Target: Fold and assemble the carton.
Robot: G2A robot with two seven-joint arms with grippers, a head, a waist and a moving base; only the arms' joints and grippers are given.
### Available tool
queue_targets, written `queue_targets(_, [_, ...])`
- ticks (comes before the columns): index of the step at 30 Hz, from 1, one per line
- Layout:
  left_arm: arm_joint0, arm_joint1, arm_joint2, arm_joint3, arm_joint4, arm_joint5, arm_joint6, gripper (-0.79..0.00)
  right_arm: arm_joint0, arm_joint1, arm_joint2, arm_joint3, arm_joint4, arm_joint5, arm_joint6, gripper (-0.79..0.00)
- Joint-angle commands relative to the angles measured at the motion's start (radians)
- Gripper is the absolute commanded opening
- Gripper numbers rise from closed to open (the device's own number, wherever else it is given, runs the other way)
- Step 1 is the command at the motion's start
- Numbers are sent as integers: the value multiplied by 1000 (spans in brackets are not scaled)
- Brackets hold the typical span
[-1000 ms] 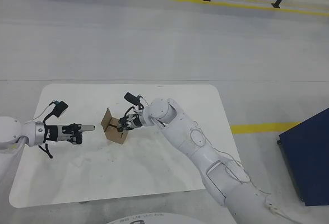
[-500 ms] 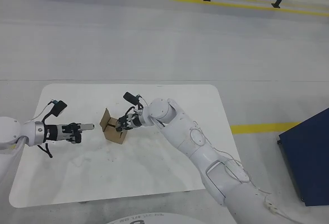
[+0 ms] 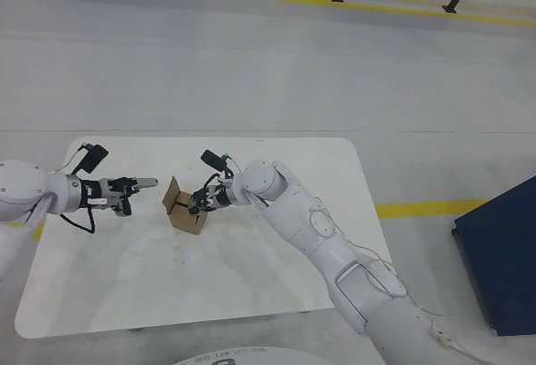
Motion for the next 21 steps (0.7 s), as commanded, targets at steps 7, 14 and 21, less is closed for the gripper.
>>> queue_targets(7, [-183, -87, 205, 223, -26, 7, -15, -102, 0, 0, 0, 0, 0, 0, 0, -785])
queue_targets(14, [-267, -152, 312, 356, -47, -27, -34, -400, 0, 0, 0, 0, 0, 0, 0, -785])
queue_targets(21, [-308, -190, 355, 426, -48, -52, -22, -785, 0, 0, 0, 0, 0, 0, 0, -785])
